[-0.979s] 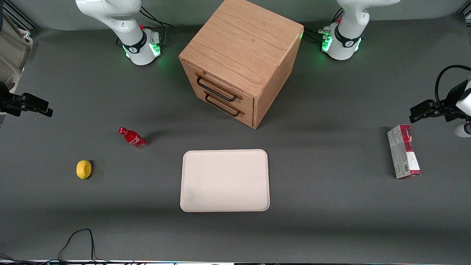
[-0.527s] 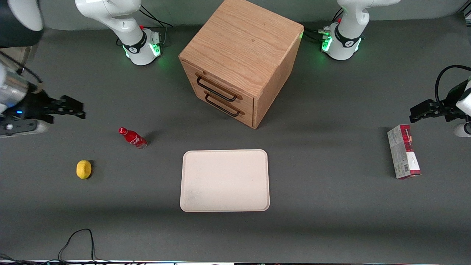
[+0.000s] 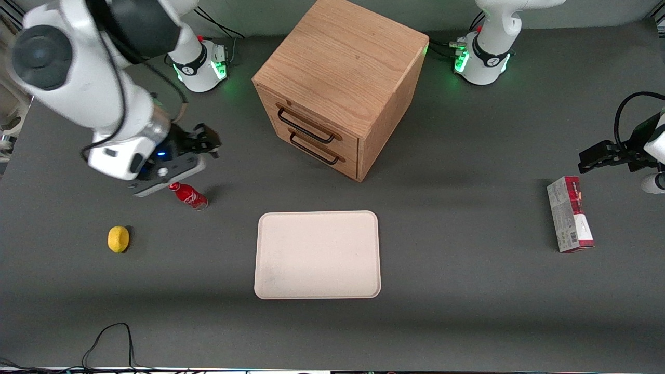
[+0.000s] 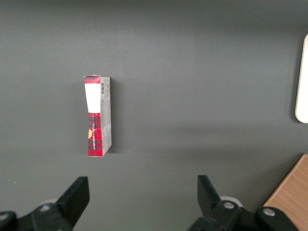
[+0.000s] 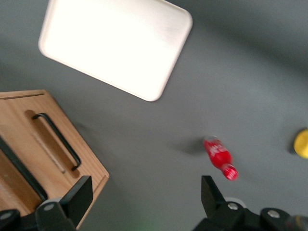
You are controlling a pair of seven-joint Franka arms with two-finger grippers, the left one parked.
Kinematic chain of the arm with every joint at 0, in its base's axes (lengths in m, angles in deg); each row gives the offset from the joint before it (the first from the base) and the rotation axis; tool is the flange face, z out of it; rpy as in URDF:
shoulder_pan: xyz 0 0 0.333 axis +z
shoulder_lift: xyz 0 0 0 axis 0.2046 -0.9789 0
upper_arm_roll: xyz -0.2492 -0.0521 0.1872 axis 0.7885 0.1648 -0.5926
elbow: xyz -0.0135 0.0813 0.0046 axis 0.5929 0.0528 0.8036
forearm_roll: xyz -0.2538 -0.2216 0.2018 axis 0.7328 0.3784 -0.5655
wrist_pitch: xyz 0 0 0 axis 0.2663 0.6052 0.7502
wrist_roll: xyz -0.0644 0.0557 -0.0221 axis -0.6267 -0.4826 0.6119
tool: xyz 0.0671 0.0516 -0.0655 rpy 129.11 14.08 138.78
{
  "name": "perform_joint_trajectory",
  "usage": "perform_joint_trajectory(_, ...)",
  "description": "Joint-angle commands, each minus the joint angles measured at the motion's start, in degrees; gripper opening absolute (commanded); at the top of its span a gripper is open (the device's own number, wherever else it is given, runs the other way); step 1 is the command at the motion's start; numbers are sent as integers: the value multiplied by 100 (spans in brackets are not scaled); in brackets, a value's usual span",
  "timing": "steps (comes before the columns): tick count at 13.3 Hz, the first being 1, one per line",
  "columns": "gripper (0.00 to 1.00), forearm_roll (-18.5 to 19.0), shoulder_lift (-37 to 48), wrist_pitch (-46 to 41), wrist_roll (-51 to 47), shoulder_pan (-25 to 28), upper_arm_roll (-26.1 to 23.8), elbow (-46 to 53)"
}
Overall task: Open upper drawer
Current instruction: 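Move the right gripper toward the upper drawer's black handle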
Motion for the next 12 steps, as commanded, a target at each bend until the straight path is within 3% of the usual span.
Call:
perform_joint_trajectory(1,100,-55,-214,49,71,607,72,212)
perform_joint_trajectory(6,100,-64,-232,119,97,1443,72,37)
perform_joint_trajectory(12,100,-90,-13,295,929,1691,89,-473)
